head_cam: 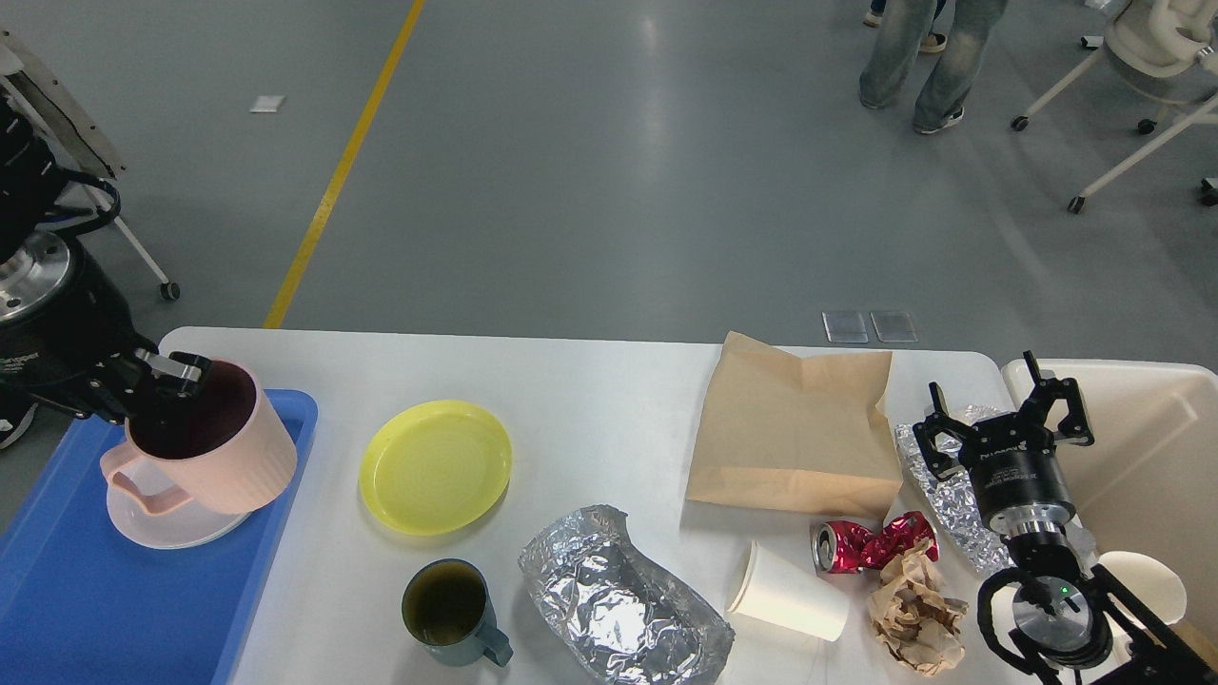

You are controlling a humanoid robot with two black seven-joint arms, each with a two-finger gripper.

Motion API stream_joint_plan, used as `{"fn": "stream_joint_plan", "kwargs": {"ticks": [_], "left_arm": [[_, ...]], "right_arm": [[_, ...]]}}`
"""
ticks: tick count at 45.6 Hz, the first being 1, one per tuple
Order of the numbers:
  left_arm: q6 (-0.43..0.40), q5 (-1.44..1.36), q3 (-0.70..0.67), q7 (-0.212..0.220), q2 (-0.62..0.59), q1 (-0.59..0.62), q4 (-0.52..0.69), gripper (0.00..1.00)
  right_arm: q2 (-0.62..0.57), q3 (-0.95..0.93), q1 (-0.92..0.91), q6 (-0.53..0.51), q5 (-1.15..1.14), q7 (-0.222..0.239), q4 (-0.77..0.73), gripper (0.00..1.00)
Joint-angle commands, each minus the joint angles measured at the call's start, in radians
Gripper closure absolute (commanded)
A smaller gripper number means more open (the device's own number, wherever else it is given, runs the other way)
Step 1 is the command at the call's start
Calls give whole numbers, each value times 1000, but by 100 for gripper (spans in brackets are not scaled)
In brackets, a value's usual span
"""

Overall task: Tidy desktop
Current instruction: 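Lift the pink mug and set it at the tray's near corner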

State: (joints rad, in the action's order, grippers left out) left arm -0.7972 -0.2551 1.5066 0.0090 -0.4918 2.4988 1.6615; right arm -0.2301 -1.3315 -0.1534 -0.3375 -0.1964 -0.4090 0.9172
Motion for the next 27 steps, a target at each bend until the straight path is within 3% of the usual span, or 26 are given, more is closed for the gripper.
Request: {"fn": "stream_joint_plan", "kwargs": {"ticks": [1,11,21,27], "left_arm": [[-16,62,30,-40,49,37,11,100],[-22,42,107,-30,-23,-17,-72,100],[-39,-92,96,-47,-240,-268,-331,100],[-43,-125,18,-49,-382,-452,-495,100]], "right_arm": [[0,0,0,0,0,1,0,0],[0,0,0,0,0,1,0,0],[0,0,0,0,0,1,0,0],[0,0,0,0,0,-1,0,0]]}}
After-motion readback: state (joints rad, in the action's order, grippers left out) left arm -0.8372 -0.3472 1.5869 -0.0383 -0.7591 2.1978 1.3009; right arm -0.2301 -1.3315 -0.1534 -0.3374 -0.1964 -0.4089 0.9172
